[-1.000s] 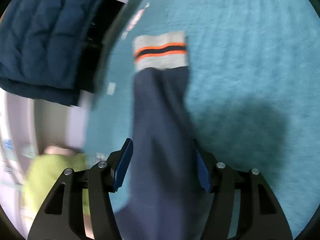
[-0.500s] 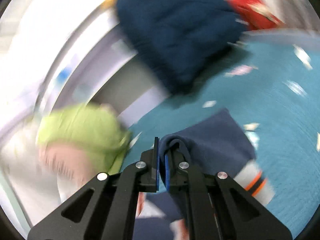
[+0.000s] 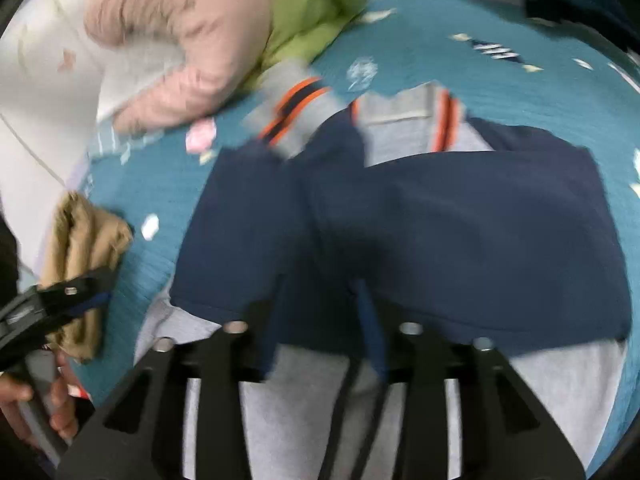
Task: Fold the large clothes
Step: 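Grasp the jacket hem with both grippers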
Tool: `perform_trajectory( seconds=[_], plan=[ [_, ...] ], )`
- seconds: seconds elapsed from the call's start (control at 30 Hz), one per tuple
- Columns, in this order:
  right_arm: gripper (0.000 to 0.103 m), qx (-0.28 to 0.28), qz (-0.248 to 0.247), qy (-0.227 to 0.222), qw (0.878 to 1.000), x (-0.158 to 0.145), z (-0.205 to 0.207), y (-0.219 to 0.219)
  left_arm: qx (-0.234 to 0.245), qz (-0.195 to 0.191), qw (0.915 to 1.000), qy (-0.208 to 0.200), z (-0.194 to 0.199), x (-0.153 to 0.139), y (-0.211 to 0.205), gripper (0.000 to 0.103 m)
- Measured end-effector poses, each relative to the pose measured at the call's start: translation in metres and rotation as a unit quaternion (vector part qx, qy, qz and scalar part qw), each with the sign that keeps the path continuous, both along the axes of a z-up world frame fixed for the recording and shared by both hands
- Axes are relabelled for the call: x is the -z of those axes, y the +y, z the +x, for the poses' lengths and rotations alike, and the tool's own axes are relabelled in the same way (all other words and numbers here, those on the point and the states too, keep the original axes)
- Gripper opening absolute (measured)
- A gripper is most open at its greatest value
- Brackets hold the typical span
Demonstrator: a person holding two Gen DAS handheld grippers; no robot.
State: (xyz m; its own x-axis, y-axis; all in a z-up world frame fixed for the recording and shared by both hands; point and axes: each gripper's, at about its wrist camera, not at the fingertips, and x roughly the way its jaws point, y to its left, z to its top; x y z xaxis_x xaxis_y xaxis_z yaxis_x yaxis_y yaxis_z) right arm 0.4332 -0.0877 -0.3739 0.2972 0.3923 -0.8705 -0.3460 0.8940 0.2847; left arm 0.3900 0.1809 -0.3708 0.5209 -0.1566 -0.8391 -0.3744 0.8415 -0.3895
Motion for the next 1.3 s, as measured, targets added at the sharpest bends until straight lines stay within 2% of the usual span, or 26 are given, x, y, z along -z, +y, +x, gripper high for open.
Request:
perform_trajectory(
  seconds=[0.17, 0.23, 0.3, 0.37, 0.43, 0.5, 0.53, 0.6, 0.63, 0.67, 0.7, 0.73, 0.77, 0.8, 0.83, 0.9, 0.93, 1.0, 1.03, 1.07, 1.1, 1.13, 1.23, 1.3],
  plan=[
    [0.052, 0.059, 0.04, -0.032, 0.997, -0.024, -0.007, -0.062, 0.012, -0.017, 0.9998, -0.006, 0.016, 0.001, -0.018, 0.094],
    [0.053, 0.071, 0.052, -0.03, 0.996, -0.027, -0.003, -0.082, 0.009, -0.018, 0.9997, -0.011, 0.021, 0.0, -0.025, 0.094],
    [0.053, 0.102, 0.064, -0.022, 0.992, -0.024, -0.001, -0.109, 0.007, -0.035, 0.9993, -0.01, 0.027, 0.003, -0.029, 0.094],
    [0.053, 0.151, 0.076, -0.001, 0.986, -0.013, 0.011, -0.14, 0.009, -0.034, 0.9994, -0.003, 0.038, 0.005, -0.034, 0.094],
    [0.042, 0.175, 0.094, 0.014, 0.98, 0.0, 0.022, -0.164, 0.022, -0.023, 0.9994, -0.012, 0.052, -0.001, -0.045, 0.094],
    [0.036, 0.185, 0.097, 0.028, 0.978, 0.011, 0.03, -0.178, 0.05, -0.012, 0.9983, -0.028, 0.066, -0.008, -0.06, 0.094],
    [0.029, 0.187, 0.108, 0.036, 0.976, 0.018, 0.034, -0.186, 0.064, -0.007, 0.9974, -0.032, 0.072, -0.011, -0.065, 0.094],
    [0.025, 0.18, 0.117, 0.053, 0.975, 0.03, 0.041, -0.194, 0.101, -0.014, 0.9941, -0.039, 0.093, -0.009, -0.082, 0.094],
    [0.018, 0.179, 0.119, 0.058, 0.975, 0.034, 0.043, -0.196, 0.11, -0.015, 0.9931, -0.037, 0.1, -0.005, -0.088, 0.094],
    [0.012, 0.18, 0.115, 0.064, 0.975, 0.04, 0.045, -0.199, 0.127, -0.01, 0.9915, -0.024, 0.111, 0.004, -0.097, 0.094],
    [0.0, 0.183, 0.102, 0.074, 0.975, 0.045, 0.047, -0.203, 0.143, 0.006, 0.9896, 0.004, 0.124, 0.019, -0.104, 0.094],
    [0.0, 0.187, 0.099, 0.077, 0.974, 0.048, 0.048, -0.207, 0.145, 0.021, 0.9889, 0.027, 0.13, 0.03, -0.106, 0.094],
    [0.0, 0.187, 0.107, 0.083, 0.973, 0.05, 0.05, -0.211, 0.133, 0.043, 0.9873, 0.076, 0.139, 0.052, -0.103, 0.094],
    [0.0, 0.185, 0.103, 0.086, 0.974, 0.05, 0.051, -0.212, 0.126, 0.039, 0.9859, 0.102, 0.143, 0.07, -0.098, 0.094],
    [0.0, 0.18, 0.098, 0.086, 0.975, 0.049, 0.051, -0.212, 0.125, 0.027, 0.9877, 0.089, 0.142, 0.076, -0.094, 0.095],
    [0.0, 0.176, 0.088, 0.095, 0.976, 0.046, 0.052, -0.211, 0.131, 0.027, 0.9875, 0.084, 0.142, 0.067, -0.096, 0.095],
    [0.007, 0.173, 0.086, 0.099, 0.976, 0.043, 0.054, -0.209, 0.136, 0.013, 0.9881, 0.071, 0.14, 0.059, -0.094, 0.095],
    [0.01, 0.154, 0.098, 0.088, 0.979, 0.024, 0.059, -0.204, 0.134, -0.025, 0.9903, 0.026, 0.136, 0.037, -0.083, 0.095],
    [0.018, 0.148, 0.099, 0.078, 0.981, 0.017, 0.062, -0.202, 0.133, -0.032, 0.9905, 0.01, 0.134, 0.029, -0.077, 0.095],
    [0.025, 0.145, 0.094, 0.067, 0.983, 0.008, 0.069, -0.201, 0.123, -0.025, 0.9921, -0.003, 0.136, 0.018, -0.067, 0.095],
    [0.042, 0.148, 0.088, 0.061, 0.983, 0.002, 0.078, -0.201, 0.112, -0.009, 0.9936, -0.002, 0.139, 0.012, -0.061, 0.095],
    [0.049, 0.151, 0.081, 0.057, 0.984, 0.0, 0.086, -0.202, 0.1, 0.009, 0.9949, 0.004, 0.147, 0.009, -0.051, 0.095],
    [0.049, 0.155, 0.029, 0.053, 0.986, 0.004, 0.121, -0.202, 0.08, 0.047, 0.9953, 0.028, 0.17, 0.014, -0.029, 0.095],
    [0.049, 0.174, 0.029, 0.08, 0.981, 0.017, 0.147, -0.207, 0.082, 0.058, 0.9928, 0.065, 0.19, 0.027, -0.017, 0.095]
  ],
)
